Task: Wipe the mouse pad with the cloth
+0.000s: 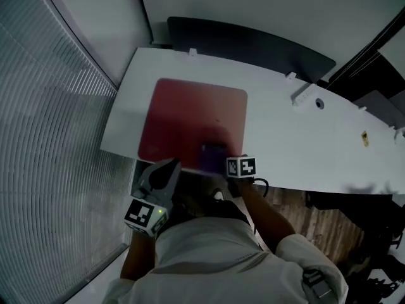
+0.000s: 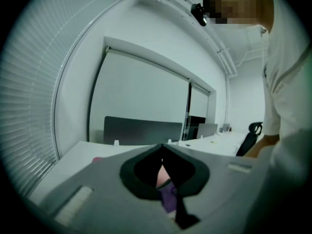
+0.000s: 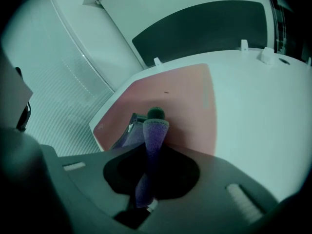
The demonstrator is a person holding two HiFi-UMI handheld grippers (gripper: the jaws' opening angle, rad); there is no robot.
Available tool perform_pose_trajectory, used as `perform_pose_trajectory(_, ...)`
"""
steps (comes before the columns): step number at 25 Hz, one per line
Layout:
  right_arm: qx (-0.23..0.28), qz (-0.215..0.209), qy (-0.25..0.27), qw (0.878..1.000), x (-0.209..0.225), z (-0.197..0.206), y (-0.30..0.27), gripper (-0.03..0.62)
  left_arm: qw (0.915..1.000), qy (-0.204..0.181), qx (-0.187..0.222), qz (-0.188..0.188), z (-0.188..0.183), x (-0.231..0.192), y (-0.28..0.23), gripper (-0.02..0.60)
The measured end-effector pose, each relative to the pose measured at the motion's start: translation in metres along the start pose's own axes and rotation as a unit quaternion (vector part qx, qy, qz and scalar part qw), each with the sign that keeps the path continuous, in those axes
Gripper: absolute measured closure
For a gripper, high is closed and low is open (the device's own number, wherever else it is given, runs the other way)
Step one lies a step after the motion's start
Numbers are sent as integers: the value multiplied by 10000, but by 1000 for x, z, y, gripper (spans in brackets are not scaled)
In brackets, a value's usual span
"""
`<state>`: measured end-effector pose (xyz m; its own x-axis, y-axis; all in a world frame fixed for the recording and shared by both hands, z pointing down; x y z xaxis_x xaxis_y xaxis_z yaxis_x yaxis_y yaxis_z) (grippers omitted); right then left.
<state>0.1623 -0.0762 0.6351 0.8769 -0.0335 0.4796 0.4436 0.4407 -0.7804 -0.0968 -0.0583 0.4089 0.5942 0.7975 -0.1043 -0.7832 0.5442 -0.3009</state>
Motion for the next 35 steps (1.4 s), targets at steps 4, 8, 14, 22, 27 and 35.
perform_pose_trajectory(4, 78, 136, -112, 9998, 38, 14, 28, 543, 10000, 54, 32, 75, -1, 28, -23, 578)
perform_pose_trajectory(8, 171, 303, -201, 9992, 66, 28, 51, 543, 9997, -4, 134, 219, -2, 46, -40, 578)
perform_pose_trajectory(14, 348, 606, -476, 9964, 105, 45, 86, 543, 9990, -146, 190, 382, -15, 64, -64, 578)
perform_pose_trajectory(22, 1380, 580, -449, 9877, 94, 33, 160, 543, 9973, -447, 294, 506, -35, 58, -67, 578)
perform_pose_trajectory(27, 2554, 393, 136, 9659, 44, -9, 209, 546, 9963, -559, 475, 443, -57, 42, -56, 580)
perform_pose_trajectory(35, 4045, 402, 1465, 9018, -61, -76, 275, 548, 9907, -1130, 719, 253, -92, 14, -29, 578)
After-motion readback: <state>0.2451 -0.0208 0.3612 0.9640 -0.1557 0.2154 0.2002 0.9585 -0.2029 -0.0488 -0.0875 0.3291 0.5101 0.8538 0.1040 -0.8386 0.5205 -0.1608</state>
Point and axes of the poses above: the fingertips, and each gripper's own axes: y backward along the fingers, x to its right, z out of its underside, the point moved 10 cm from there along y, backward along the fingers, and after that the axes turned 5 degrees about -x, right-handed, at the moved point
